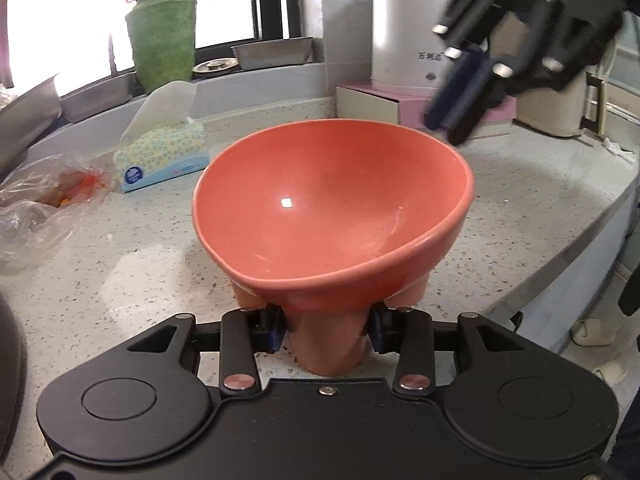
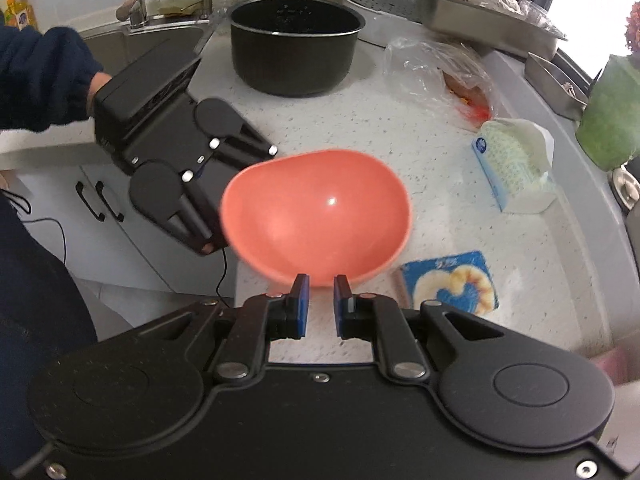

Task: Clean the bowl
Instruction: 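Set the orange bowl on the counter and open the left tool, then regrasp the bowl by its foot with the left tool and tip it sideways, then grasp the blue-and-white scrub pad from the counter with the right tool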

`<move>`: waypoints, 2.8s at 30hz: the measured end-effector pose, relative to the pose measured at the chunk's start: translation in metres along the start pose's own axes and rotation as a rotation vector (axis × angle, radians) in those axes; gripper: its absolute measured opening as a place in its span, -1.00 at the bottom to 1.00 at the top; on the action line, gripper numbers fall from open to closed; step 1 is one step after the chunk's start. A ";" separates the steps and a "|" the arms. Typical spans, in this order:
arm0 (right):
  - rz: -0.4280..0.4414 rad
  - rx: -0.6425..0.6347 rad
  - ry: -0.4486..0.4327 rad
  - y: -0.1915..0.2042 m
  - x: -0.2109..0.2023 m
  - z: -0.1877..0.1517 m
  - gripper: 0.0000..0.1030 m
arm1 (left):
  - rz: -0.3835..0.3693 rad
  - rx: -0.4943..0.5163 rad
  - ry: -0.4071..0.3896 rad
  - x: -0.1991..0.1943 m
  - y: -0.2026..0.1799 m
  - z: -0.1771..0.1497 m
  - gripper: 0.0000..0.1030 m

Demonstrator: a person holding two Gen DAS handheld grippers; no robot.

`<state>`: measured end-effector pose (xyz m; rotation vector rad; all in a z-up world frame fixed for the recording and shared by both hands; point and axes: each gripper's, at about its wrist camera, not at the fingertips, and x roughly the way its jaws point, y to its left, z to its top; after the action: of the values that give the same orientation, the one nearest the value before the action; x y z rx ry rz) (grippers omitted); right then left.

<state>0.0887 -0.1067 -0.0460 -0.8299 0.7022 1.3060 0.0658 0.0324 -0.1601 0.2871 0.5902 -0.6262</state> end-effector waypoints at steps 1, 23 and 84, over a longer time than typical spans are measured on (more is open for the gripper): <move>-0.008 0.011 0.004 0.004 0.000 -0.004 -0.63 | 0.012 -0.001 0.006 0.000 -0.001 0.001 -0.09; -0.186 0.282 -0.114 0.029 -0.004 -0.057 0.03 | 0.339 0.463 -0.010 -0.056 -0.089 0.026 0.68; -0.131 -0.239 0.218 -0.092 0.125 0.011 0.98 | 0.217 -0.517 -0.079 -0.052 0.035 0.046 -0.73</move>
<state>0.1977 -0.0369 -0.1328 -1.2061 0.6569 1.2066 0.0731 0.0645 -0.0900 -0.1580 0.6139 -0.2590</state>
